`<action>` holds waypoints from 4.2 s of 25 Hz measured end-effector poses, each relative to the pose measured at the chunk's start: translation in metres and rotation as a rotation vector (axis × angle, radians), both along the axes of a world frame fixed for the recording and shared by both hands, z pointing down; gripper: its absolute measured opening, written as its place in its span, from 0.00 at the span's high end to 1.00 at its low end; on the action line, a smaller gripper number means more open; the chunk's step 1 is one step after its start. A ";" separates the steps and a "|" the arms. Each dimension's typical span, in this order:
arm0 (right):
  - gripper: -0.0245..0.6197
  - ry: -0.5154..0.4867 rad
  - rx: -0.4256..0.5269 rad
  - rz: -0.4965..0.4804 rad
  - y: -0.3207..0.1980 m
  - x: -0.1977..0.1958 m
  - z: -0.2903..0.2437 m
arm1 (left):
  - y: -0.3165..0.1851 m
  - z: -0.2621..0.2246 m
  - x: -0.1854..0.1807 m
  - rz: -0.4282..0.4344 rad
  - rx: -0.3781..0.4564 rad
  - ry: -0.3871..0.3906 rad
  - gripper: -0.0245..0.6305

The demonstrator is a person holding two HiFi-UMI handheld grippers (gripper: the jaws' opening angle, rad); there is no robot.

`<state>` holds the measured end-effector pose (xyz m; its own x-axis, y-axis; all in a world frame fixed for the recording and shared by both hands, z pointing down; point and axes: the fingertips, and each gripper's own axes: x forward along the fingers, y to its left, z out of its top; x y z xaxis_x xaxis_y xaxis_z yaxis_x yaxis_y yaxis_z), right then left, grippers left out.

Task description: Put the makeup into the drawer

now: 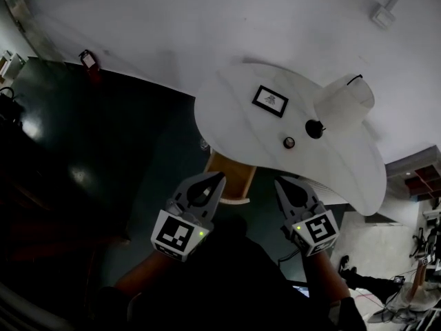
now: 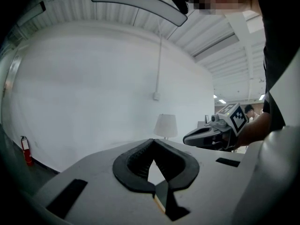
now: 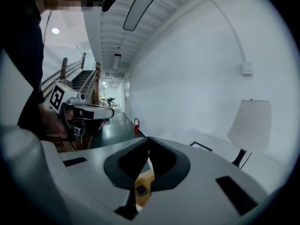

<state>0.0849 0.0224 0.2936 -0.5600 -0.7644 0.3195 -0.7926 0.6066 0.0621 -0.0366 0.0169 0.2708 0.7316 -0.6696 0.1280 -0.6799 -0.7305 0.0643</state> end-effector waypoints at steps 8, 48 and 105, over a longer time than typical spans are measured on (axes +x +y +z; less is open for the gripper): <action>0.94 0.021 -0.049 0.039 -0.013 0.024 0.006 | -0.012 0.000 0.015 0.037 -0.008 0.028 0.95; 0.93 0.210 -0.294 -0.185 -0.137 0.168 0.145 | -0.117 0.066 0.194 -0.056 -0.101 -0.044 0.95; 0.62 0.571 -0.642 -0.291 -0.189 0.178 0.286 | -0.141 0.133 0.182 -0.060 -0.174 -0.048 0.95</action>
